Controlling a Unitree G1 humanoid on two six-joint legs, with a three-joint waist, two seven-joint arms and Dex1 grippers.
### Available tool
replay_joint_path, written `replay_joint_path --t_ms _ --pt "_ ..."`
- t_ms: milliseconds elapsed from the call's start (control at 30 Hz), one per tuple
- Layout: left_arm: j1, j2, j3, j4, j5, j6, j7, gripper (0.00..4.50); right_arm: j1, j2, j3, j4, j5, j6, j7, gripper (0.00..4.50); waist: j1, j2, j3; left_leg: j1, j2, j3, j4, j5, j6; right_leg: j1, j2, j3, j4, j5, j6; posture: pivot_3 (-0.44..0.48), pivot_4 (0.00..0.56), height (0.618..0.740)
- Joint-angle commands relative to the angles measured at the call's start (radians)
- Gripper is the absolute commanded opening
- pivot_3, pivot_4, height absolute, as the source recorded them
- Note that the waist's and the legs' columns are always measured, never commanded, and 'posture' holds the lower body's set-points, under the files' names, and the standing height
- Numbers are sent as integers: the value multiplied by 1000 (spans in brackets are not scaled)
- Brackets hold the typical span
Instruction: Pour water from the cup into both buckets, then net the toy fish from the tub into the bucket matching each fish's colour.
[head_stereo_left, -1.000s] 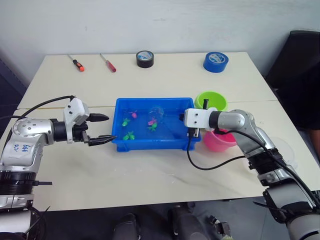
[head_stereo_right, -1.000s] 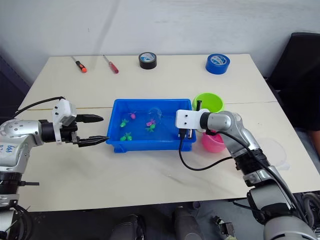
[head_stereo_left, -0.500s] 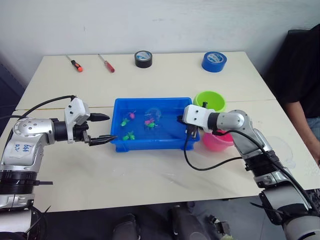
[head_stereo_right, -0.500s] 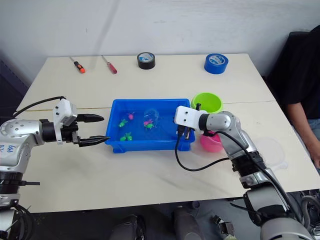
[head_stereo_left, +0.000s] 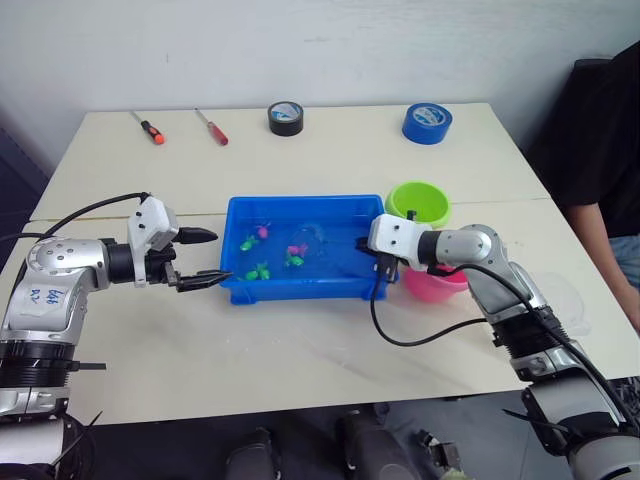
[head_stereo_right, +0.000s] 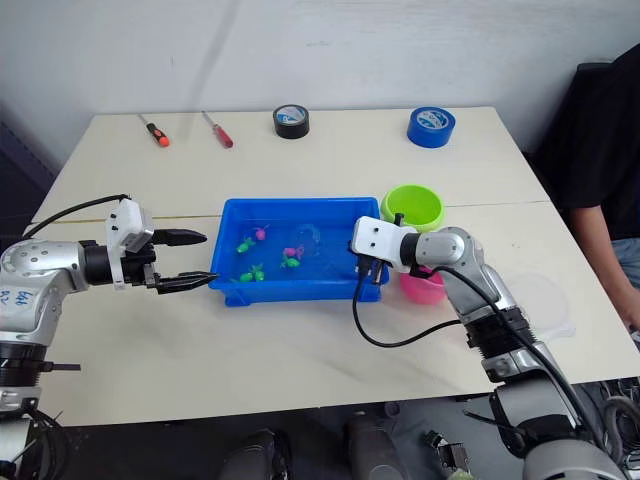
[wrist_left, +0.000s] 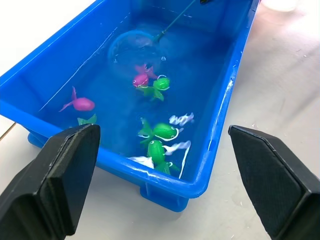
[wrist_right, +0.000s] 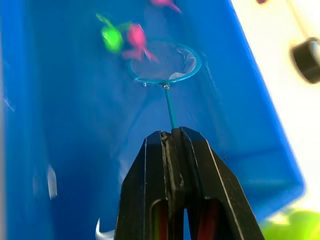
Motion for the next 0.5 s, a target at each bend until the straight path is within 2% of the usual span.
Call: replay_joint_path --t_ms 33,333,500 --pt "-22 4 7 -1 2 -20 -10 4483 8 4 -20 -66 25 32 7 0 1 0 0 0 0 0 0 0 0 0 0 0 0 0 0 0 150 740" --pt "-18 16 18 16 7 -26 -22 4483 5 47 -40 -103 71 133 -13 0 0 0 0 0 0 0 0 0 0 -1 0 -1 1 0 0 0 150 740" --pt "-11 14 20 10 5 -24 -18 4483 22 57 -80 -161 157 276 -7 0 2 0 0 0 0 0 0 0 0 0 0 -1 1 0 0 0 150 740"
